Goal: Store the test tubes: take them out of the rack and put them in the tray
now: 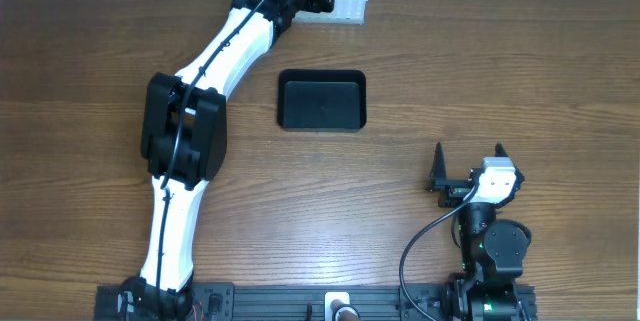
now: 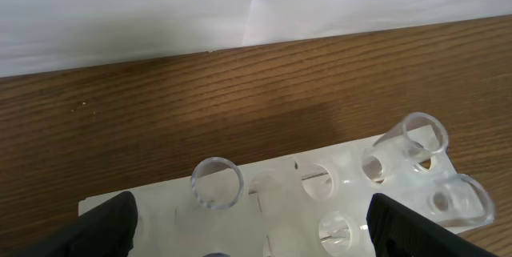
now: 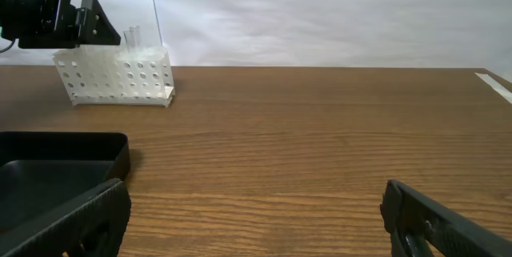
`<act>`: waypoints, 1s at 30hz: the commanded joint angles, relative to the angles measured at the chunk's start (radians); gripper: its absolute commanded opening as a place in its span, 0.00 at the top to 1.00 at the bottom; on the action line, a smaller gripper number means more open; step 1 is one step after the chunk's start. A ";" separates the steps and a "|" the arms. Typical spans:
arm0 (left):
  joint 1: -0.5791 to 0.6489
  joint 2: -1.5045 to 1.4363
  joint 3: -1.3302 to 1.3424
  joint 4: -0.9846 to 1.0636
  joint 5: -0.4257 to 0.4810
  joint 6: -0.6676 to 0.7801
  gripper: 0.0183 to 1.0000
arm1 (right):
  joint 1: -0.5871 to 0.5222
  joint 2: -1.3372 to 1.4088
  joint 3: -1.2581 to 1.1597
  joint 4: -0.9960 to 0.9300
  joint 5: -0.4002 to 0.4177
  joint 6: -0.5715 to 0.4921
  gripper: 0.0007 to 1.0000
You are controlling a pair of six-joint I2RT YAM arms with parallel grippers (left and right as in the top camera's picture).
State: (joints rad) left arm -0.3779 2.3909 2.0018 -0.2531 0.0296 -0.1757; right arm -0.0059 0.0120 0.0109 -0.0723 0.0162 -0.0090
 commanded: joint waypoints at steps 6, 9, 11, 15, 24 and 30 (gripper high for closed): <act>0.000 0.020 0.024 -0.002 -0.028 0.003 0.09 | 0.002 -0.007 -0.005 -0.003 -0.008 -0.007 0.01; 0.001 0.020 0.024 -0.002 -0.031 -0.001 0.09 | 0.002 -0.007 -0.005 -0.004 -0.008 -0.007 0.01; 0.001 0.020 0.024 -0.002 -0.031 -0.002 0.09 | 0.002 -0.007 -0.005 -0.003 -0.008 -0.007 0.01; 0.001 0.020 0.029 -0.003 -0.034 -0.019 0.09 | 0.002 -0.007 -0.005 -0.003 -0.008 -0.007 0.01; 0.001 0.020 0.065 -0.006 -0.050 -0.019 0.08 | 0.002 -0.007 -0.005 -0.003 -0.008 -0.007 0.01; 0.001 0.020 0.067 -0.014 -0.050 -0.019 0.19 | 0.002 -0.007 -0.005 -0.003 -0.008 -0.007 0.01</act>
State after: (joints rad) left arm -0.3779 2.3966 2.0460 -0.2611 -0.0093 -0.1871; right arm -0.0059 0.0120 0.0109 -0.0723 0.0162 -0.0086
